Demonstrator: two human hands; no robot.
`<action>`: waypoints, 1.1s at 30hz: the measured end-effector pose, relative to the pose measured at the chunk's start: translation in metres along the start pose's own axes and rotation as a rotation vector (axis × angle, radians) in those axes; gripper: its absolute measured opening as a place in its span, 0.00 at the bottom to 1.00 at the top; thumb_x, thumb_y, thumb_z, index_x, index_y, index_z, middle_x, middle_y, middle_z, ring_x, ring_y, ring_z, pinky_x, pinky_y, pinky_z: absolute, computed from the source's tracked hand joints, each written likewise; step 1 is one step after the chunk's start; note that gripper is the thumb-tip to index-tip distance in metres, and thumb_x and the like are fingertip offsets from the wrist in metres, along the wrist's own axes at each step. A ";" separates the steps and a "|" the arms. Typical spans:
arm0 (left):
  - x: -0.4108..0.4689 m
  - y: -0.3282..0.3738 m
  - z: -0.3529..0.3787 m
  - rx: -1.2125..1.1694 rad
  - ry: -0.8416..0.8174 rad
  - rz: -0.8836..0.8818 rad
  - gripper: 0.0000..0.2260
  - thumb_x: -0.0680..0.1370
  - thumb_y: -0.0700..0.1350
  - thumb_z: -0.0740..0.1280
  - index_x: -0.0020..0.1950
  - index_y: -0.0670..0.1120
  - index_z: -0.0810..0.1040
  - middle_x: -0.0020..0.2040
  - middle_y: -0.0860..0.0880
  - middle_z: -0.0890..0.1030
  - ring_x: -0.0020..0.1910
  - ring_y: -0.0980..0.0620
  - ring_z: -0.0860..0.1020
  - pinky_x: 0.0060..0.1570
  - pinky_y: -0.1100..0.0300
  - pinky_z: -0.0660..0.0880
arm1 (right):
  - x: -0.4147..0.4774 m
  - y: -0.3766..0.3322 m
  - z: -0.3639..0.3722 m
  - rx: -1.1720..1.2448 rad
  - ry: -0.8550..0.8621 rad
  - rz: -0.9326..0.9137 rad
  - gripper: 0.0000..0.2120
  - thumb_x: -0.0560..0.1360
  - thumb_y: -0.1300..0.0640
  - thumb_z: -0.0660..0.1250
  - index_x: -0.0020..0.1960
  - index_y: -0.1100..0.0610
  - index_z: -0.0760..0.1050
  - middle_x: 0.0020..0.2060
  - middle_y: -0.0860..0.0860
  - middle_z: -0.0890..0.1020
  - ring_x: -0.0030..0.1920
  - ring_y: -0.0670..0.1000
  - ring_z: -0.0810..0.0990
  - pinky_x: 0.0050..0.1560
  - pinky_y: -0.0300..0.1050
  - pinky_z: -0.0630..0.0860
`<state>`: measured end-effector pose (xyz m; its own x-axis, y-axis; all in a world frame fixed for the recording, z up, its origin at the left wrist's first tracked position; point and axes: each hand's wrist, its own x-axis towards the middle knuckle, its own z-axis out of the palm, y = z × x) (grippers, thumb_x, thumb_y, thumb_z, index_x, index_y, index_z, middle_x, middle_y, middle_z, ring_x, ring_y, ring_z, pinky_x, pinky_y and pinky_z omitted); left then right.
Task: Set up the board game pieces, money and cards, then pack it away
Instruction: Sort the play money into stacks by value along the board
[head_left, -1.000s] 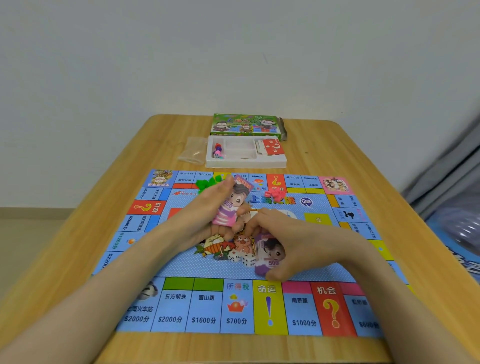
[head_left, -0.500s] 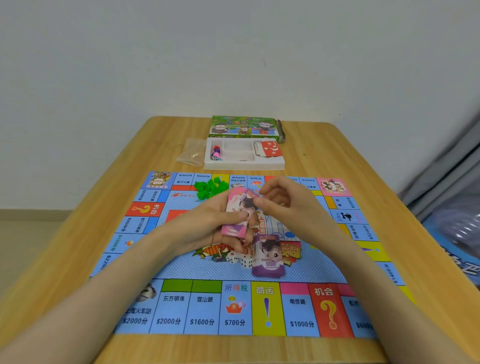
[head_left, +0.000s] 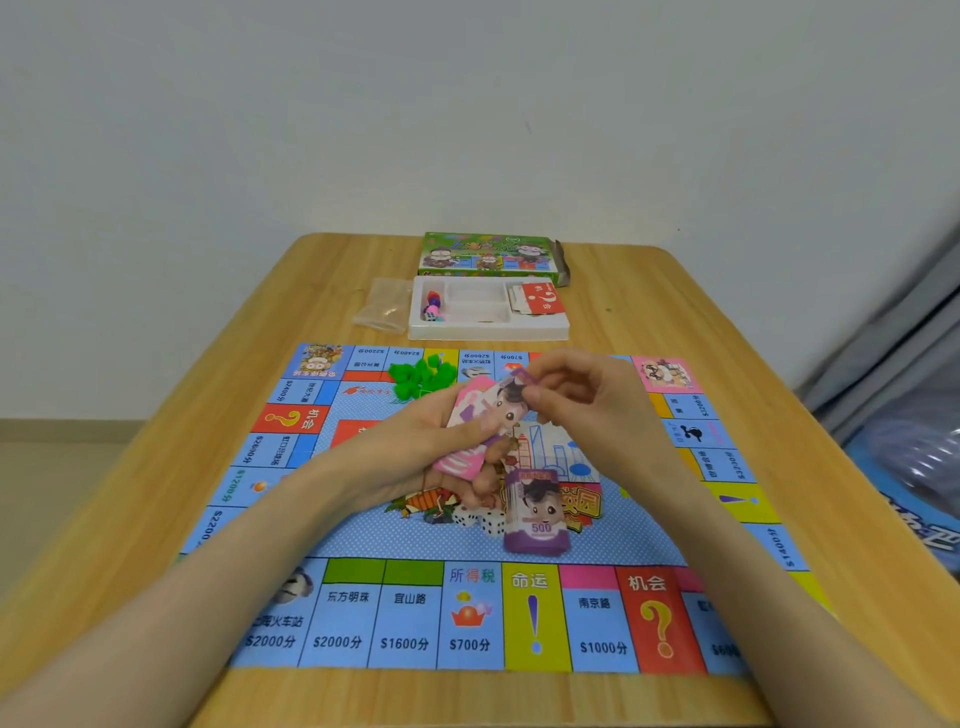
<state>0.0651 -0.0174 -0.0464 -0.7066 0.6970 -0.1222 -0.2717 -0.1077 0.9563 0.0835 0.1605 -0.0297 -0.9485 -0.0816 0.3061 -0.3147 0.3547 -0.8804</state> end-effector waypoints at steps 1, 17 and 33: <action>0.000 0.000 0.000 -0.011 -0.003 0.003 0.15 0.74 0.45 0.66 0.59 0.43 0.69 0.34 0.47 0.75 0.28 0.52 0.76 0.25 0.62 0.76 | 0.001 -0.001 -0.001 0.024 0.029 0.009 0.10 0.74 0.67 0.68 0.42 0.53 0.78 0.34 0.52 0.79 0.31 0.42 0.77 0.36 0.34 0.75; -0.001 0.010 -0.006 -0.262 0.134 0.007 0.09 0.77 0.46 0.54 0.51 0.42 0.67 0.35 0.46 0.72 0.28 0.52 0.73 0.20 0.63 0.73 | 0.000 -0.005 -0.022 -0.323 -0.564 0.271 0.05 0.74 0.62 0.69 0.41 0.55 0.80 0.36 0.53 0.83 0.33 0.40 0.79 0.34 0.30 0.71; -0.005 0.012 -0.014 -0.031 0.154 0.020 0.18 0.73 0.36 0.65 0.63 0.42 0.71 0.47 0.39 0.84 0.41 0.43 0.84 0.34 0.57 0.82 | 0.012 -0.002 -0.001 -0.199 -0.146 0.098 0.05 0.76 0.55 0.67 0.45 0.55 0.77 0.35 0.48 0.77 0.36 0.48 0.75 0.37 0.36 0.72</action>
<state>0.0559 -0.0324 -0.0379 -0.8034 0.5777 -0.1444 -0.2749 -0.1446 0.9505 0.0729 0.1598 -0.0241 -0.9738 -0.1660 0.1551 -0.2215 0.5422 -0.8105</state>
